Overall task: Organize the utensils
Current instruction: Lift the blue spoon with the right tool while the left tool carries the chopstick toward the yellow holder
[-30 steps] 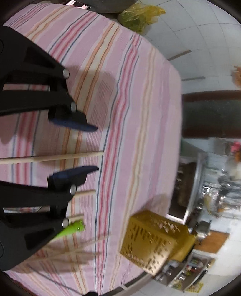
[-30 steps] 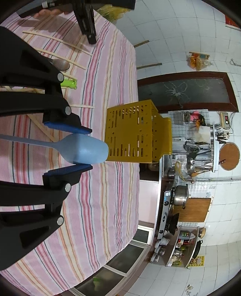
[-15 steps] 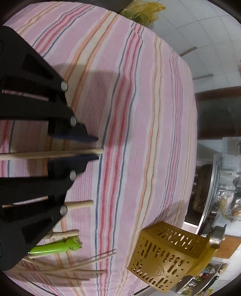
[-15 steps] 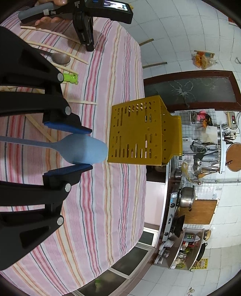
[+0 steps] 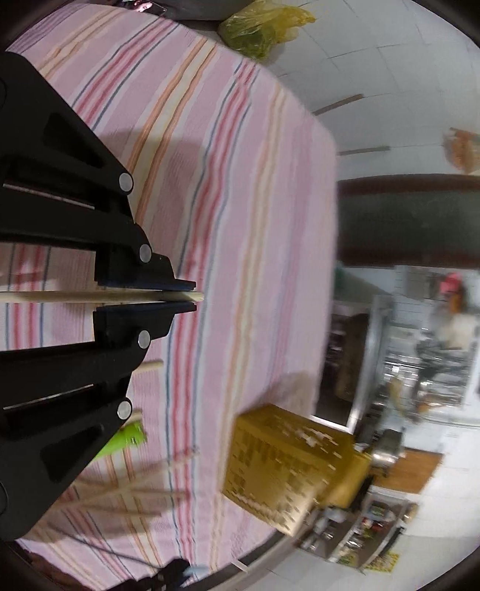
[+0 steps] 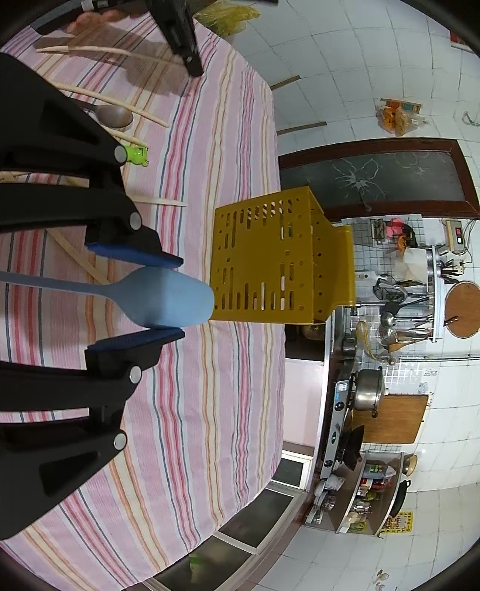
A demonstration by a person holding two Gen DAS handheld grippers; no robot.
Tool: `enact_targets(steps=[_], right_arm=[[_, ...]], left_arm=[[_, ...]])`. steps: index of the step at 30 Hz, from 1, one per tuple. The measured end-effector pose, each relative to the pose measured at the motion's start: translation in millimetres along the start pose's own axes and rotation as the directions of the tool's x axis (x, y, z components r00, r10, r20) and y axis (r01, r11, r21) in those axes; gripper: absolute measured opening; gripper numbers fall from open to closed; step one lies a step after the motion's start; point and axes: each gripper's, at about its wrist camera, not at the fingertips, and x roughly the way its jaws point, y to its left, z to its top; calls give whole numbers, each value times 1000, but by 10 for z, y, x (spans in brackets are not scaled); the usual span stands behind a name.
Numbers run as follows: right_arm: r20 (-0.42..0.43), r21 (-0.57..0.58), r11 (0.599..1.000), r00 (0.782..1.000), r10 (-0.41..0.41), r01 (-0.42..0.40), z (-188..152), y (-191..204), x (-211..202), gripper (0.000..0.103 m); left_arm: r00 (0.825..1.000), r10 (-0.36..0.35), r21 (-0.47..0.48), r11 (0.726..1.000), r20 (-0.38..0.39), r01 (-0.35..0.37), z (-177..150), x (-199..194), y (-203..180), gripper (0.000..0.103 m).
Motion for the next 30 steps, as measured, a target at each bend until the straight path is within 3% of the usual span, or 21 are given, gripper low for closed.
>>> enact_targets(steps=[5, 11, 17, 23, 30], right_arm=[[30, 6, 1000, 1000, 1, -1, -5, -6, -98, 34], [55, 3, 1000, 998, 6, -6, 2, -19, -187, 34], [119, 6, 1000, 993, 12, -13, 99, -50, -373, 34], [190, 16, 1000, 982, 12, -15, 378, -125, -521, 34], [297, 34, 999, 955, -13, 3, 1037, -250, -548, 34]], left_arm=[[994, -25, -3, 1000, 110, 26, -17, -369, 36, 5], [988, -41, -4, 999, 149, 42, -58, -548, 87, 5], [971, -65, -23, 997, 232, 72, 21, -820, 57, 5], [938, -131, 27, 991, 322, 129, 253, -1146, -195, 5], [878, -205, 72, 979, 432, 193, 960, -1376, -693, 5]])
